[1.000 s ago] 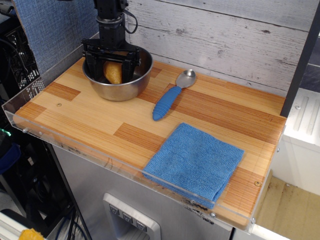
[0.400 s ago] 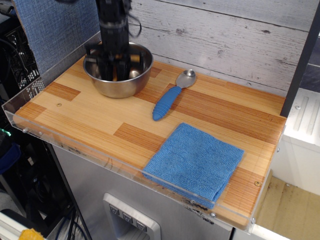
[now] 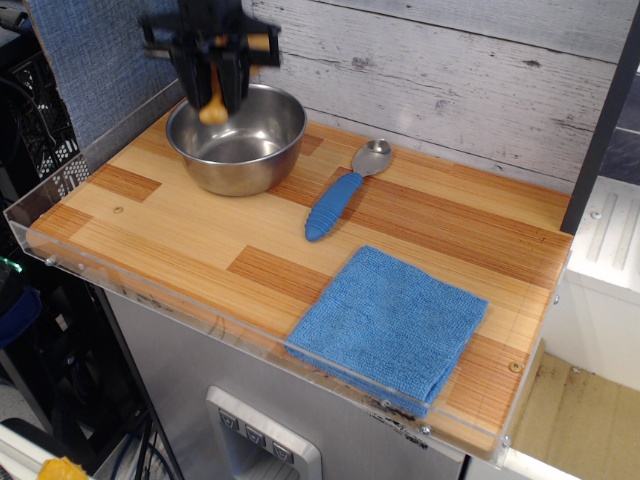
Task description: Pick up poultry leg and place on top of cloth.
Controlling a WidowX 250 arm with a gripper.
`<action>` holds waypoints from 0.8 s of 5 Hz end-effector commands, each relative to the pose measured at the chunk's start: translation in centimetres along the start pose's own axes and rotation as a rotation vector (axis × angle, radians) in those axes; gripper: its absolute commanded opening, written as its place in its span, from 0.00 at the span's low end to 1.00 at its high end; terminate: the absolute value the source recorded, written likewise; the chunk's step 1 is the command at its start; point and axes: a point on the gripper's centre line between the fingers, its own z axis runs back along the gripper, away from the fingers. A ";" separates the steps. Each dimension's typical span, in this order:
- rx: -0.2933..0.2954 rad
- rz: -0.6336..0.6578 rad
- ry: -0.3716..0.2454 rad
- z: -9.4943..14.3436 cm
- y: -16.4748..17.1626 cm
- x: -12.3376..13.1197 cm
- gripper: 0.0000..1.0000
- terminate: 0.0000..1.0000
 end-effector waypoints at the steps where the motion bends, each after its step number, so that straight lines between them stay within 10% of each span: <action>1: -0.065 -0.186 -0.053 3.4 -7.5 -3.2 0.00 0.00; 4: -0.080 -0.148 0.085 1.5 -17.7 -12.8 0.00 0.00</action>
